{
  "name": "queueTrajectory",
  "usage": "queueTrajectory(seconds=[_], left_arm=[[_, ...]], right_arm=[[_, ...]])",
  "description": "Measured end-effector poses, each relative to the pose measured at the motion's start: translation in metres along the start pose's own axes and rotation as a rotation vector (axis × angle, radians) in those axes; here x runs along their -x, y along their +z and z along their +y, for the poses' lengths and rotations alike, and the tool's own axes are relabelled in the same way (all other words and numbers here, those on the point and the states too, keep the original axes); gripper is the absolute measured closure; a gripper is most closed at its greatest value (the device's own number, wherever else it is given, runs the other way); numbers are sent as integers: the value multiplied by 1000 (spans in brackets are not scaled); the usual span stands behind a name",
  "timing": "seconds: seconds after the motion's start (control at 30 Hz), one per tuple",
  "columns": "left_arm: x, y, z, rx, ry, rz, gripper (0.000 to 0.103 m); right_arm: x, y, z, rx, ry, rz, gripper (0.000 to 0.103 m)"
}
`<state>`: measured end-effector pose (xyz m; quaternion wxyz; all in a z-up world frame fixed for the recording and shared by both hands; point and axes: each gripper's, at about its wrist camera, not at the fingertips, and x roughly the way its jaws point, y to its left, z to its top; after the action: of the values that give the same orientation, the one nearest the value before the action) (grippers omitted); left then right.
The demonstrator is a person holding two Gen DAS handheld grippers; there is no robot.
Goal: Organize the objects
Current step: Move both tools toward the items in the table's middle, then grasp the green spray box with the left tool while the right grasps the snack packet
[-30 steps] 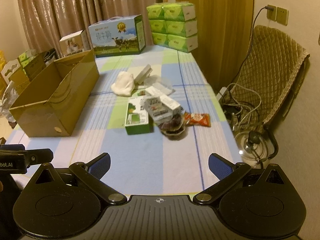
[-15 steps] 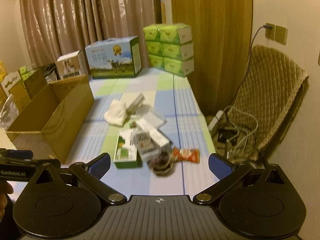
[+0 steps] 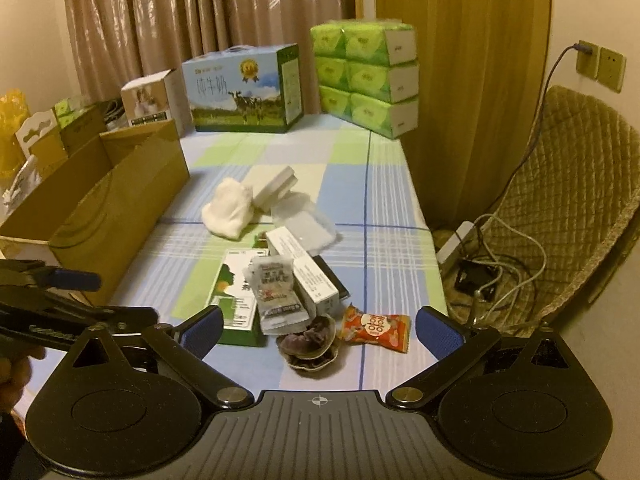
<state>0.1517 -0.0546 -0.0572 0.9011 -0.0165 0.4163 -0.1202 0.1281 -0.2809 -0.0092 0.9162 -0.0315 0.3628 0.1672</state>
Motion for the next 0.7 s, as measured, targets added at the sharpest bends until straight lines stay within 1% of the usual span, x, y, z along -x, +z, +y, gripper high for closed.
queueTrajectory(seconds=[0.03, 0.07, 0.17, 0.33, 0.43, 0.5, 0.53, 0.57, 0.6, 0.63, 0.7], left_arm=[[-9, 2, -2, -10, -14, 2, 4], [-18, 4, -3, -15, -23, 13, 8], [-46, 12, -6, -17, -45, 54, 12], [-78, 22, -13, -11, -104, 98, 15], [-94, 25, -18, -48, -98, 125, 26], [-96, 26, -15, -43, -114, 123, 30], [-94, 26, -12, -37, -122, 120, 40], [-91, 27, -9, -35, -119, 115, 53], [-86, 27, -7, -44, -95, 108, 58], [-81, 27, -5, -61, -70, 104, 61], [-75, 23, 3, -82, -39, 100, 61]], right_arm=[[-4, -1, -2, 0, -2, 2, 11], [-8, -1, -5, -2, -6, 5, 14], [-19, -2, -13, -10, -8, 13, 17], [-34, -1, -22, -17, -12, 27, 17], [-42, -2, -26, -19, -4, 40, 17], [-46, -2, -27, -10, 6, 44, 17], [-49, -2, -26, -5, 15, 45, 18], [-51, -2, -25, 0, 28, 48, 18], [-54, -1, -23, 8, 43, 50, 18], [-56, -1, -21, 16, 58, 51, 18], [-64, 0, -13, 39, 95, 54, 19]])
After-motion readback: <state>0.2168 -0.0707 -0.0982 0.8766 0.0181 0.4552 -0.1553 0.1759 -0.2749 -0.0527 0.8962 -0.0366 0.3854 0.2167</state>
